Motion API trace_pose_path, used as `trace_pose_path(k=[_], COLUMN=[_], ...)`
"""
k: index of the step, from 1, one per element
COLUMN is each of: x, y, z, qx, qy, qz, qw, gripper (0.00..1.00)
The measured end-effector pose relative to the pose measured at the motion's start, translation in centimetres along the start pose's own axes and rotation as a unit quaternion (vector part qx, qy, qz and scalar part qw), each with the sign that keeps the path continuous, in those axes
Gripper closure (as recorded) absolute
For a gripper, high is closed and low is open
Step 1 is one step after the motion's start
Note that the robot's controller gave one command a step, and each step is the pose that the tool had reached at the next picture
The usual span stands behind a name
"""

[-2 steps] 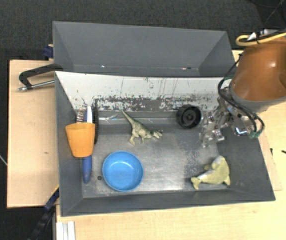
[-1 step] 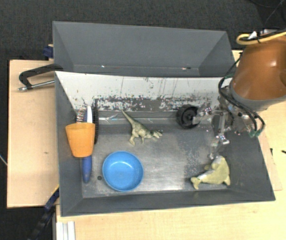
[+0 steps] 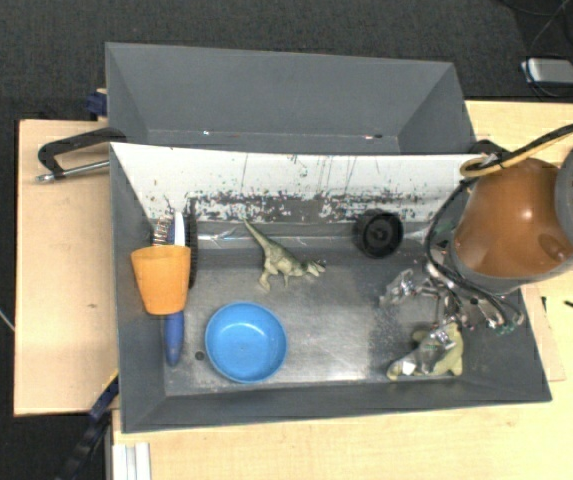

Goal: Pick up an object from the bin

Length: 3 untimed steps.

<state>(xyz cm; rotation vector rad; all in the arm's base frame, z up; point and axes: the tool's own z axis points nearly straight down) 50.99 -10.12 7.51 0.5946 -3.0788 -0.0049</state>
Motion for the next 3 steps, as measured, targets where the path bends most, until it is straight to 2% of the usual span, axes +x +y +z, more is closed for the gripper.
trace_pose_path(k=[1, 3], x=[-0.19, -0.21], y=[-0.12, -0.10], z=[-0.39, -0.39], qx=[0.002, 0.002], qy=[-0.0025, -0.0027], qz=[-0.001, -0.001], qw=[1.0000, 1.0000], gripper=[1.00, 1.00])
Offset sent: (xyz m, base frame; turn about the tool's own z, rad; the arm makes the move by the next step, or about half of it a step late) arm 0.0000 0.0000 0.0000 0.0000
